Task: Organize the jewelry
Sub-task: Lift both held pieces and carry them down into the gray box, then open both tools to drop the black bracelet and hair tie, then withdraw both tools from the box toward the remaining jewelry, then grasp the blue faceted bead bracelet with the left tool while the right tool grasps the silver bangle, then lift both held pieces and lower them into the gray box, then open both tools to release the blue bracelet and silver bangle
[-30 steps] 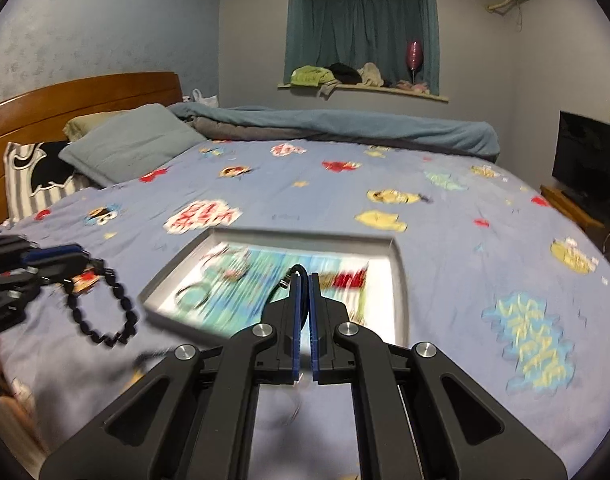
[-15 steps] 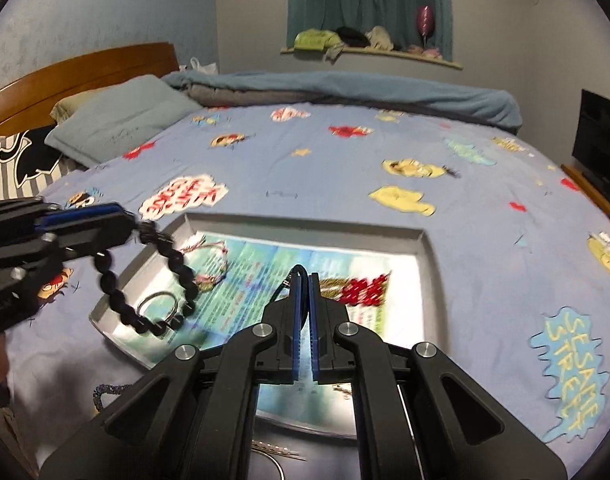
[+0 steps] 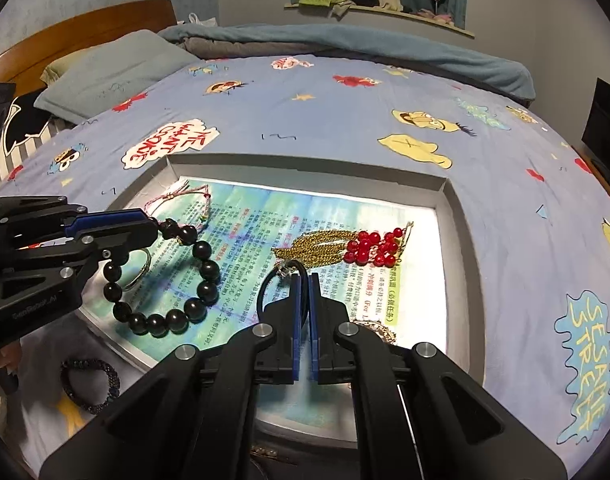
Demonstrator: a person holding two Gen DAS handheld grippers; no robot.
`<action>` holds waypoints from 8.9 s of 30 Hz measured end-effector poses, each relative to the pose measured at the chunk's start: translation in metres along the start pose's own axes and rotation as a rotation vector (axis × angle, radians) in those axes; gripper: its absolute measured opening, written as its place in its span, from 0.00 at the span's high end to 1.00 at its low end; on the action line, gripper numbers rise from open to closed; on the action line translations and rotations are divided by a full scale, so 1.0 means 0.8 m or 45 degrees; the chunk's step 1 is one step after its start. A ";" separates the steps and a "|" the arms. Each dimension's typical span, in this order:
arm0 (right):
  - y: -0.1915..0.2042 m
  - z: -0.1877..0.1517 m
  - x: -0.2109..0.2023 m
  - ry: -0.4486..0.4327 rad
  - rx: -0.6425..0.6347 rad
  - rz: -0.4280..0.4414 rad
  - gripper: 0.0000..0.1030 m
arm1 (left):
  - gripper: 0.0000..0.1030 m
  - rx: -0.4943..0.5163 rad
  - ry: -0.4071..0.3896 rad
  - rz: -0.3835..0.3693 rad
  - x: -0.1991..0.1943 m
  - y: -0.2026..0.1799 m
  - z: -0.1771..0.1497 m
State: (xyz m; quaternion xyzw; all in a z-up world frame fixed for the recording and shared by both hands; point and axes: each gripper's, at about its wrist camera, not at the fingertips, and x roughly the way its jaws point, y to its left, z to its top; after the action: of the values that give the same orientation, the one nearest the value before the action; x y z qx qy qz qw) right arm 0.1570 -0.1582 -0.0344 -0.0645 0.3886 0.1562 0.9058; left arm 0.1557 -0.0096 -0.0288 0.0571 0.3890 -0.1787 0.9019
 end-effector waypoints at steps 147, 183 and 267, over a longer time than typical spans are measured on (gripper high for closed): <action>0.037 -0.122 -0.074 0.018 -0.130 0.097 0.49 | 0.62 0.004 0.138 0.038 -0.049 -0.030 -0.126; 0.035 -0.110 -0.104 -0.084 -0.118 0.064 0.52 | 0.93 0.036 -0.051 -0.046 -0.114 -0.039 -0.112; -0.054 0.084 0.010 0.121 -0.072 -0.079 0.17 | 0.29 -0.032 0.056 -0.005 0.034 0.037 0.100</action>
State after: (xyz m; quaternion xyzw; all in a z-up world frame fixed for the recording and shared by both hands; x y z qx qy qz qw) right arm 0.2224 -0.1807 0.0061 -0.1095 0.4244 0.1360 0.8885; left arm 0.2382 -0.0090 0.0054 0.0488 0.4111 -0.1741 0.8935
